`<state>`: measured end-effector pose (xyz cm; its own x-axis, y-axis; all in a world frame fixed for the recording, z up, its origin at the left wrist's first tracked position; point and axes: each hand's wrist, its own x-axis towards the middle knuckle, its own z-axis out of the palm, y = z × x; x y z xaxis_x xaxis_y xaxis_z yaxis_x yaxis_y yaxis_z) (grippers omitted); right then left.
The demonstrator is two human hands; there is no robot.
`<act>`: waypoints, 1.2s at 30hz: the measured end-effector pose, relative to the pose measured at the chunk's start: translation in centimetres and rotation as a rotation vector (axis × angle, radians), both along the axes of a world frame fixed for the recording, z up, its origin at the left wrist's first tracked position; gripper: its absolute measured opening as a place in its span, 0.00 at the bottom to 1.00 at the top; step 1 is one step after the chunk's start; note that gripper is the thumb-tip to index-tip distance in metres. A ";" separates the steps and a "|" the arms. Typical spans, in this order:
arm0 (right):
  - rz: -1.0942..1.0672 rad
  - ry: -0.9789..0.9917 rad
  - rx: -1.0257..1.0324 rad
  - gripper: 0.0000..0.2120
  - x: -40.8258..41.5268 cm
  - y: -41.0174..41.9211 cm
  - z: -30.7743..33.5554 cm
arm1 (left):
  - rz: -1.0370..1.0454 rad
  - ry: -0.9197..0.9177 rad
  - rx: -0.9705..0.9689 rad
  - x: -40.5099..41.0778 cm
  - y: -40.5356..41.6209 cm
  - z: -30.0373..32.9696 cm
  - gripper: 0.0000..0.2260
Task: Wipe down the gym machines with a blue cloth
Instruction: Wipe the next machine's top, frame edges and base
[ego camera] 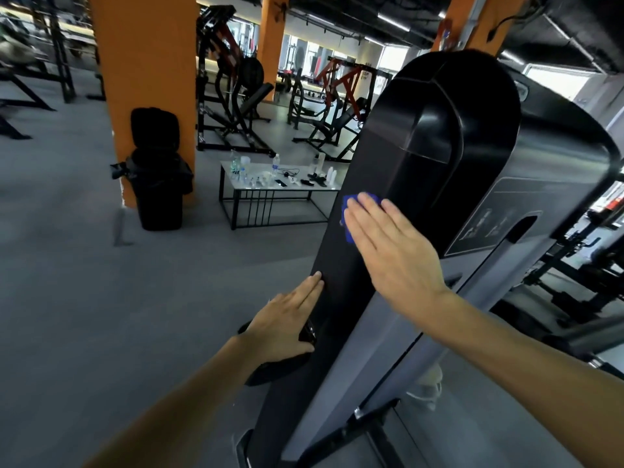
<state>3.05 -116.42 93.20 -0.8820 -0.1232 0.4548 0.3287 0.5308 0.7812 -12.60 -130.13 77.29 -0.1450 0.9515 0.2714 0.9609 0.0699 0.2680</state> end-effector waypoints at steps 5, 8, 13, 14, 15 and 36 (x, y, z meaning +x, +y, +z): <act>-0.033 -0.135 -0.033 0.30 0.0 -1.0 -7.0 | 0.019 -0.012 -0.060 0.3 0.0 -1.7 0.55; -0.039 -0.350 -0.046 0.31 1.0 -1.6 -12.5 | 0.032 -0.008 -0.104 0.7 -0.3 -3.2 0.54; 0.008 -0.262 -0.035 0.30 0.7 -0.9 -9.1 | 0.151 0.043 -0.220 1.0 -1.4 -6.4 0.50; 0.011 -0.218 -0.041 0.29 0.7 -0.6 -8.9 | 0.182 0.063 -0.236 1.0 -1.5 -6.9 0.48; 0.015 -0.189 -0.059 0.29 0.7 -0.6 -9.1 | 0.208 0.076 -0.260 1.1 -1.6 -7.3 0.46; 0.269 -0.554 0.139 0.23 0.8 3.1 -17.7 | 0.351 0.005 -0.275 2.2 -1.1 -9.3 0.37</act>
<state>3.87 -113.32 75.52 -0.9122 -0.3982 -0.0970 -0.2753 0.4200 0.8648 -10.45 -131.19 67.96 -0.4713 0.8818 0.0168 0.8675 0.4600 0.1893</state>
